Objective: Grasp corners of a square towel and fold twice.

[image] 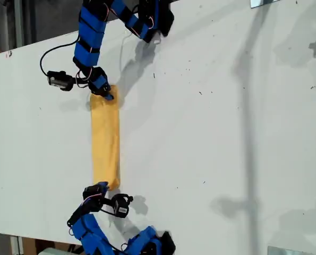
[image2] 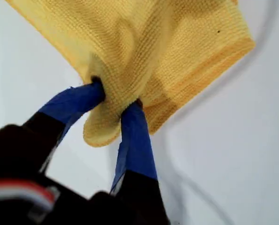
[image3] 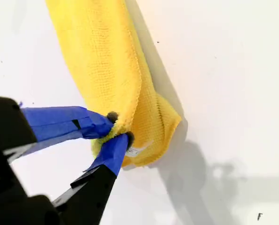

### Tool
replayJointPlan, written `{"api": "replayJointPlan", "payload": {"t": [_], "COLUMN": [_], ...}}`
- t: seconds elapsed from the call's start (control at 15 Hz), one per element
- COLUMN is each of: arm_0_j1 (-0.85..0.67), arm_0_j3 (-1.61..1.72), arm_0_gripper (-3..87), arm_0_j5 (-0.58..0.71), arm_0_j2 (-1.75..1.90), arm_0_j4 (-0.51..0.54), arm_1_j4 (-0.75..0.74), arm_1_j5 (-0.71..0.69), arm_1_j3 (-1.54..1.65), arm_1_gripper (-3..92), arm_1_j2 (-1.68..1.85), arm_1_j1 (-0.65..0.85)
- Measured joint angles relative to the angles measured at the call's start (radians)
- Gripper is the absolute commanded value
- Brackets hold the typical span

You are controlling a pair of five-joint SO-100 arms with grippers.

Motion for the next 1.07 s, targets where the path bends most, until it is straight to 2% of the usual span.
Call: {"api": "replayJointPlan", "payload": {"t": [0.27, 0.6, 0.67, 0.8, 0.87, 0.93, 1.0, 1.07], "arm_0_j1": [-0.029, -0.095, -0.101, -0.117, -0.114, -0.112, -0.103, -0.100], "arm_0_j3": [0.000, 0.032, 0.005, 0.046, 0.031, 0.103, 0.158, 0.112], "arm_0_gripper": [14.0, 13.9, 13.8, 13.7, 13.7, 13.1, 12.7, 12.7], "arm_0_j5": [0.000, -0.023, -0.031, -0.026, -0.041, -0.031, -0.018, -0.028], "arm_0_j2": [0.003, 0.055, 0.049, 0.084, 0.089, 0.178, 0.230, 0.173], "arm_0_j4": [0.025, 0.054, 0.117, 0.072, 0.120, 0.084, 0.006, 0.026], "arm_1_j4": [0.015, 0.021, 0.021, 0.021, 0.021, 0.021, 0.021, 0.023], "arm_1_j5": [0.002, 0.003, 0.003, 0.003, 0.003, 0.003, 0.003, 0.003], "arm_1_j3": [0.006, 0.017, 0.017, 0.017, 0.017, 0.017, 0.017, 0.015], "arm_1_gripper": [40.7, 39.8, 39.7, 39.5, 39.5, 39.4, 39.6, 39.8], "arm_1_j2": [0.008, 0.035, 0.035, 0.035, 0.035, 0.035, 0.031, 0.017], "arm_1_j1": [0.032, 0.063, 0.067, 0.083, 0.087, 0.091, 0.094, 0.094]}}
